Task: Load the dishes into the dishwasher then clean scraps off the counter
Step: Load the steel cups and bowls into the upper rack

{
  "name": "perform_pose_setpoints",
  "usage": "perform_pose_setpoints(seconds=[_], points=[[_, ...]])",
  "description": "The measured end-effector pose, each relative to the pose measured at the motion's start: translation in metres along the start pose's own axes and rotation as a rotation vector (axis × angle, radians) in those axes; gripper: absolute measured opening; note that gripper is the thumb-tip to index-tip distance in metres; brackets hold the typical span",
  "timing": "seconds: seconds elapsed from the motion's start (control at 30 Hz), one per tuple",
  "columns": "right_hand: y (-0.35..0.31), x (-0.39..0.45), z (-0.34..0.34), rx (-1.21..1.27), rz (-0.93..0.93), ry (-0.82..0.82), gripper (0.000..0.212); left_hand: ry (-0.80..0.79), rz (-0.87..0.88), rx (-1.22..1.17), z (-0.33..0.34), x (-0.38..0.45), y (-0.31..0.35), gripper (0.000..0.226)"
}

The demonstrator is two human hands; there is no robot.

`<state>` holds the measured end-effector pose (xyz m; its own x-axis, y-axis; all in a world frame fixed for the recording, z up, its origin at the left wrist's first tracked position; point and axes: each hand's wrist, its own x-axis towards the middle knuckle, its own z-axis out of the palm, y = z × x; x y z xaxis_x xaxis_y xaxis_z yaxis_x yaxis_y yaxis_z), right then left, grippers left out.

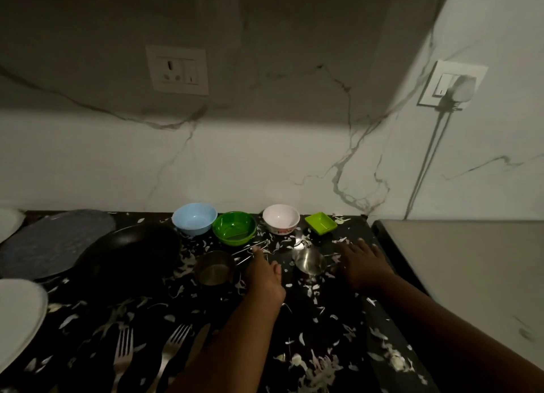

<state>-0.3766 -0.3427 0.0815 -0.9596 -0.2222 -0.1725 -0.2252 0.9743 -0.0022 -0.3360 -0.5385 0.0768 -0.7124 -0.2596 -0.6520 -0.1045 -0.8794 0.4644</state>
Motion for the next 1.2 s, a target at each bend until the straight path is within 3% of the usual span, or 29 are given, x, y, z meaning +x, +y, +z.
perform_pose_setpoints(seconds=[0.2,0.33,0.43,0.57,0.7,0.8,0.93,1.1,1.2], points=[[-0.002,0.001,-0.006,-0.022,0.033,-0.023,0.048,-0.059,0.012,-0.102,0.004,0.022,0.004,0.050],[-0.004,-0.006,-0.004,0.258,0.091,-0.041,0.038,-0.050,0.091,-0.161,0.008,0.020,0.007,0.020],[-0.001,-0.020,-0.002,0.399,0.112,0.023,0.015,-0.054,0.138,-0.133,0.015,0.005,0.001,0.020],[0.019,-0.046,-0.007,0.484,0.199,0.023,0.005,-0.062,0.174,-0.097,0.037,-0.027,-0.029,0.017],[0.047,-0.084,-0.012,0.854,0.386,0.048,0.008,-0.194,0.237,0.098,0.057,-0.060,-0.071,0.012],[0.080,-0.126,-0.017,1.095,0.494,0.184,0.011,-0.353,0.247,0.213,0.067,-0.091,-0.107,0.009],[0.146,-0.199,-0.010,1.466,0.647,0.270,0.020,-0.543,0.171,0.319,0.076,-0.144,-0.171,0.018],[0.245,-0.314,0.014,1.677,0.790,0.438,0.030,-0.728,0.032,0.507,0.078,-0.219,-0.283,0.029],[0.301,-0.395,0.034,1.797,0.830,0.434,0.036,-0.755,-0.081,0.584,0.067,-0.270,-0.360,0.030]])
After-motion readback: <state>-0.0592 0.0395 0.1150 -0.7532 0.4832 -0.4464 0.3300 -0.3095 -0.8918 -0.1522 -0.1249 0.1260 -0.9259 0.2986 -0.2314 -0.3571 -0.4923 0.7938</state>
